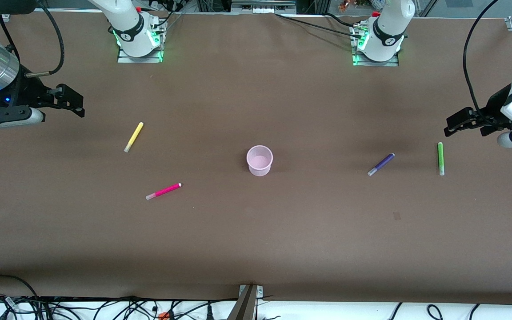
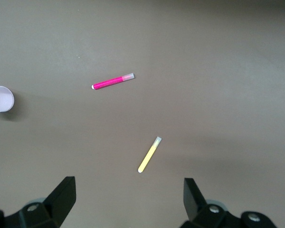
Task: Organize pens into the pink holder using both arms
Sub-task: 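Reach the right gripper to the pink marker while the left gripper reaches the purple marker, then grasp the pink marker with the right gripper while the left gripper grasps the purple marker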
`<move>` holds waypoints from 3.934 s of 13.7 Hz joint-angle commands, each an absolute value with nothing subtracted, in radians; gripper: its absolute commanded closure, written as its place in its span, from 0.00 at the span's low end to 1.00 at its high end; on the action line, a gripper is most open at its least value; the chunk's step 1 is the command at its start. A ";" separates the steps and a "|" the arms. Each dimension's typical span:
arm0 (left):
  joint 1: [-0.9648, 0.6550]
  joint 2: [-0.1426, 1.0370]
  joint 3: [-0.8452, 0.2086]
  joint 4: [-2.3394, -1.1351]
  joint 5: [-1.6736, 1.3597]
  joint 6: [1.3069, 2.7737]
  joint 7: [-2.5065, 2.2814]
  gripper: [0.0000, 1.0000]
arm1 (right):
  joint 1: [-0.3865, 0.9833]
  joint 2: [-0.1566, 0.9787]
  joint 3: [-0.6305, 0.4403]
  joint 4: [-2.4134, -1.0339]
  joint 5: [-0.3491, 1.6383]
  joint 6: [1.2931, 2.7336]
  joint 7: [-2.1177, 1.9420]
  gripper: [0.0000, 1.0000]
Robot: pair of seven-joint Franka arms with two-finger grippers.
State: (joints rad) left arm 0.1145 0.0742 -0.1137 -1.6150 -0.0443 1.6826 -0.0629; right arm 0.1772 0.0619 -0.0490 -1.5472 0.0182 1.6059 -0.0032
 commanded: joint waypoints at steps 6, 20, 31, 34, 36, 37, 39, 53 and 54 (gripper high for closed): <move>-0.031 0.078 0.028 -1.602 -0.035 1.666 -0.072 0.00 | 0.178 0.098 -0.049 -1.545 0.041 1.606 -0.026 0.00; -0.034 0.377 0.028 -1.657 -0.032 1.799 -1.042 0.00 | 0.248 0.679 -0.048 -1.559 0.277 2.154 0.728 0.03; -0.054 0.335 0.025 -2.101 0.003 2.305 -1.936 0.00 | 0.278 0.759 -0.048 -1.594 0.390 2.258 0.738 0.34; -0.055 0.318 0.025 -2.180 0.003 2.403 -2.020 0.00 | 0.278 0.761 -0.048 -1.620 0.393 2.284 0.738 0.49; -0.055 0.316 0.018 -2.236 0.003 2.492 -2.051 0.00 | 0.278 0.761 -0.048 -1.625 0.414 2.290 0.735 0.69; -0.055 0.318 0.003 -2.265 0.003 2.535 -2.052 0.00 | 0.278 0.759 -0.048 -1.624 0.419 2.286 0.733 0.80; -0.057 0.325 -0.005 -2.310 0.003 2.623 -2.051 0.00 | 0.278 0.756 -0.046 -1.618 0.420 2.280 0.730 1.00; -0.055 0.434 -0.002 -2.322 0.012 2.793 -2.043 0.20 | 0.279 0.703 0.101 -1.411 1.079 1.864 1.121 1.00; -0.055 0.436 0.000 -2.322 0.012 2.795 -2.043 0.44 | 0.282 0.706 0.124 -1.416 1.150 1.873 1.121 1.00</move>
State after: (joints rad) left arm -0.0552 0.4244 -0.0025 -2.3095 -0.0302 2.7396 -1.9972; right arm 0.2886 0.7099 0.0798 -1.4103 1.0372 1.8746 1.0849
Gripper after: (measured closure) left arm 0.022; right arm 0.824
